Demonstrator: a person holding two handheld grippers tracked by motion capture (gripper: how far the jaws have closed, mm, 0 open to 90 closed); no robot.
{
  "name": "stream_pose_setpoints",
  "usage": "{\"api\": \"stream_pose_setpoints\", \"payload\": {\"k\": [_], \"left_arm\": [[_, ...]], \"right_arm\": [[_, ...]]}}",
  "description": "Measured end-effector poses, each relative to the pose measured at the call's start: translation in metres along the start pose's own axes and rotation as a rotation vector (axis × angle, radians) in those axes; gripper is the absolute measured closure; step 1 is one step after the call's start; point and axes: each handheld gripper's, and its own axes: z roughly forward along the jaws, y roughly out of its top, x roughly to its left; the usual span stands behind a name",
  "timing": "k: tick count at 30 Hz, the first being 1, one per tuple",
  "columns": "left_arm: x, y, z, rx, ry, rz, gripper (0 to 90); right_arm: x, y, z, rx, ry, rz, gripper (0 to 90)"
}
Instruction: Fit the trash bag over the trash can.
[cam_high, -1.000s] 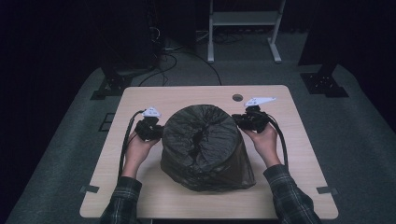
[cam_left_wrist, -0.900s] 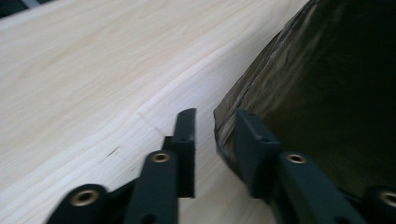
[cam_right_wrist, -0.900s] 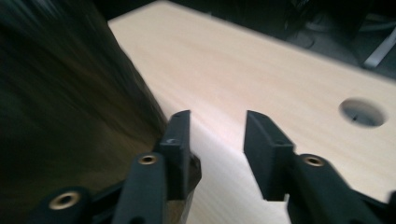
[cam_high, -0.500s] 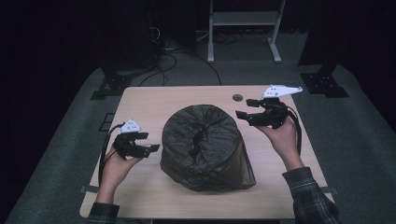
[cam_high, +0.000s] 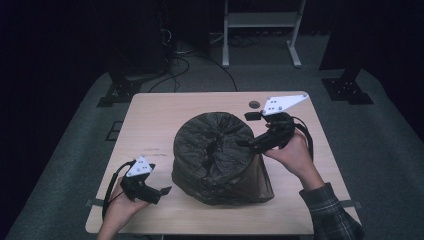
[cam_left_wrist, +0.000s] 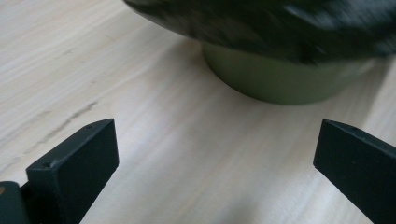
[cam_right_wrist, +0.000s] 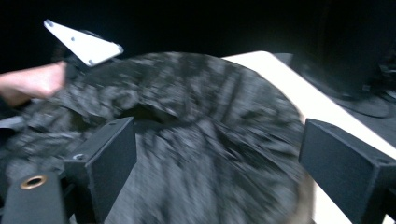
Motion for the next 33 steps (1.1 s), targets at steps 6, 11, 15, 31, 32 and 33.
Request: {"api": "stream_pose_setpoints", "payload": {"k": [6,11,15,31,32,33], "left_arm": [[-0.003,-0.011,0.015,0.045,-0.004,0.021,0.0],[-0.003,-0.016,0.025,0.066,-0.016,0.025,0.0],[-0.005,-0.017,0.032,0.095,-0.027,0.036,0.0],[-0.005,-0.026,0.043,0.103,-0.067,0.039,0.0],[-0.005,-0.026,0.043,0.100,-0.070,0.040,0.0],[-0.005,-0.026,0.042,0.102,-0.070,0.040,0.0]], "right_arm": [[0.012,0.007,0.026,0.053,0.055,-0.024,10.5],[0.019,0.006,0.049,0.139,0.050,-0.067,10.4],[0.023,0.005,0.065,0.222,0.065,-0.078,10.5],[0.024,0.006,0.092,0.462,0.133,-0.066,11.7],[0.024,0.006,0.092,0.460,0.132,-0.066,11.7],[0.024,0.006,0.092,0.446,0.130,-0.066,11.6]]}}
